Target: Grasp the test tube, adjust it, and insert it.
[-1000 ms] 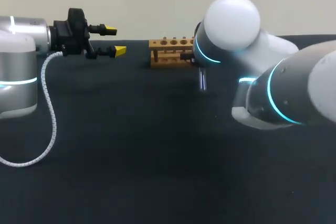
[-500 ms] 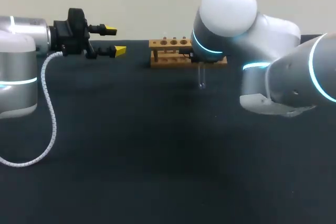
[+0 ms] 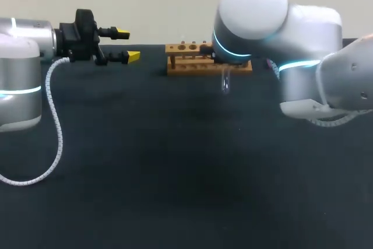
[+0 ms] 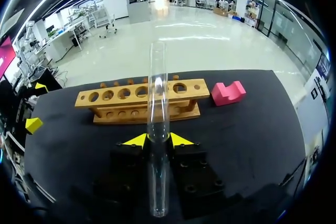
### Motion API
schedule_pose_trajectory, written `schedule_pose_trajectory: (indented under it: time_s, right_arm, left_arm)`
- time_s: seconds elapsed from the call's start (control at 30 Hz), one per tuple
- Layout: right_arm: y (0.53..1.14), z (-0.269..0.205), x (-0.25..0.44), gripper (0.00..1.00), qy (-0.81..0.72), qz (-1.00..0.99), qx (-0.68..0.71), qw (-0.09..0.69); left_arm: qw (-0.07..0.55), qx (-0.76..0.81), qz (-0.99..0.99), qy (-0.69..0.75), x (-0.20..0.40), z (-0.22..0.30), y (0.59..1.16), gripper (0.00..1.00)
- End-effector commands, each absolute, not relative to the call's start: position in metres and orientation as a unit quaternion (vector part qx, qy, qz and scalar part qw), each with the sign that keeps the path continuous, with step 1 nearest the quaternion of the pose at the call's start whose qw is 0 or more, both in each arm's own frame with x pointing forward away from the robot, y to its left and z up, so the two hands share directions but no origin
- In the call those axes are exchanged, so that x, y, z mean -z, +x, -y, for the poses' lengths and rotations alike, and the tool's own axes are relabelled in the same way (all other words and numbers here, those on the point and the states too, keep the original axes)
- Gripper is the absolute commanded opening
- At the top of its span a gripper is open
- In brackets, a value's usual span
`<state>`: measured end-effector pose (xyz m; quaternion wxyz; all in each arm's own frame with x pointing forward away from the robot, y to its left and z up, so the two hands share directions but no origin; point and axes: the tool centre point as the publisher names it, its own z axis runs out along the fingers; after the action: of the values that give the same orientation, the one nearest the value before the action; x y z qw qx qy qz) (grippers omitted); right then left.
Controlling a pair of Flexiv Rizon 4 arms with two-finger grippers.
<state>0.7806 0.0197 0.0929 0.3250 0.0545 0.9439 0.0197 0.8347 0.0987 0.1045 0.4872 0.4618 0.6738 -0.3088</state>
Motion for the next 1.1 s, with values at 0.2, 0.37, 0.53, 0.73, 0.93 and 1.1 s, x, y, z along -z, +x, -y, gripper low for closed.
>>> schedule_pose_trajectory:
  time_s: [0.2, 0.37, 0.53, 0.73, 0.93, 1.1]
  right_arm:
    - [0.759, -0.007, -0.107, 0.00, 0.069, -0.932, -0.016, 0.356]
    - [0.757, -0.006, -0.110, 0.00, 0.068, -0.930, -0.016, 0.361]
    - [0.757, -0.008, -0.114, 0.00, 0.049, -0.930, -0.030, 0.362]
    - [0.757, -0.008, -0.114, 0.00, 0.049, -0.930, -0.030, 0.362]
    - [0.757, -0.008, -0.114, 0.00, 0.049, -0.930, -0.030, 0.362]
    - [0.757, -0.008, -0.114, 0.00, 0.049, -0.930, -0.030, 0.362]
  left_arm:
    - [0.485, 0.310, -0.674, 0.463, -0.105, -0.099, 0.837, 1.00]
    - [0.485, 0.310, -0.674, 0.463, -0.105, -0.099, 0.837, 1.00]
    - [0.485, 0.310, -0.674, 0.463, -0.105, -0.099, 0.837, 1.00]
    - [0.485, 0.310, -0.674, 0.463, -0.105, -0.099, 0.837, 1.00]
    - [0.485, 0.310, -0.674, 0.463, -0.105, -0.099, 0.837, 1.00]
    - [0.485, 0.310, -0.674, 0.463, -0.105, -0.099, 0.837, 1.00]
